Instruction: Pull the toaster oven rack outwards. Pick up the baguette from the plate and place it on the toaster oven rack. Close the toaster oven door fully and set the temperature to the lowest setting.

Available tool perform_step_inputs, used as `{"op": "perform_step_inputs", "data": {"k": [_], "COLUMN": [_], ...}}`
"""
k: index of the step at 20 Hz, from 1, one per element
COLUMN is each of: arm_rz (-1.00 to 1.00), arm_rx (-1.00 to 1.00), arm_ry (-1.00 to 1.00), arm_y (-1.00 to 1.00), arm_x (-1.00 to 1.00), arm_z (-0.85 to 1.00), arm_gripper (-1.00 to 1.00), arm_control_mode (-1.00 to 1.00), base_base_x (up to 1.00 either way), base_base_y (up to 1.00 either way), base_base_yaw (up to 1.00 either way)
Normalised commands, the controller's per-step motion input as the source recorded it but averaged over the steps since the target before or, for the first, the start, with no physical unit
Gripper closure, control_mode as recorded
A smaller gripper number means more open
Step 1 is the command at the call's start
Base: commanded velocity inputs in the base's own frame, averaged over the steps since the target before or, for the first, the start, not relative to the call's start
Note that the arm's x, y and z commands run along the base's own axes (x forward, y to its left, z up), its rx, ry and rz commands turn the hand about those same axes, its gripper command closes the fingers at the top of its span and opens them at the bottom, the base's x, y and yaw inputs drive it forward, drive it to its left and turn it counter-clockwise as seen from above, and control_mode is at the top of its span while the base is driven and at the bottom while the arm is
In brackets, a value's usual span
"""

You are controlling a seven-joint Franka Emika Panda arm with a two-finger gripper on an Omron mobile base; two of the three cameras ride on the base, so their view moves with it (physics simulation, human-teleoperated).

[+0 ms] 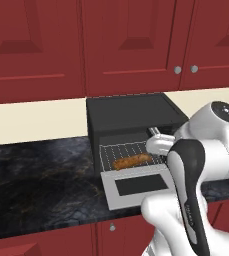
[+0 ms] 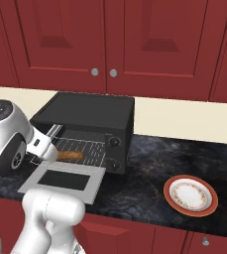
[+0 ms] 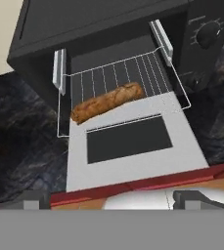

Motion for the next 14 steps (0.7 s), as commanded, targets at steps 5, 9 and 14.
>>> {"op": "perform_step_inputs", "data": {"k": [5,9,14], "arm_rz": [0.12,0.07,0.06], "arm_rx": [-0.19,-0.07,0.0], "arm_ry": [0.0,0.0,0.0], "arm_y": [0.0,0.0,0.0], "arm_x": [0.0,0.0,0.0], "arm_z": [-0.27,-0.27,-0.34], "arm_gripper": [-1.0,-1.0,-1.0], "arm_control_mode": [-1.0,-1.0,-1.0], "base_base_x": [0.0,0.0,0.0], "base_base_y": [0.0,0.0,0.0], "base_base_yaw": [0.0,0.0,0.0]}}
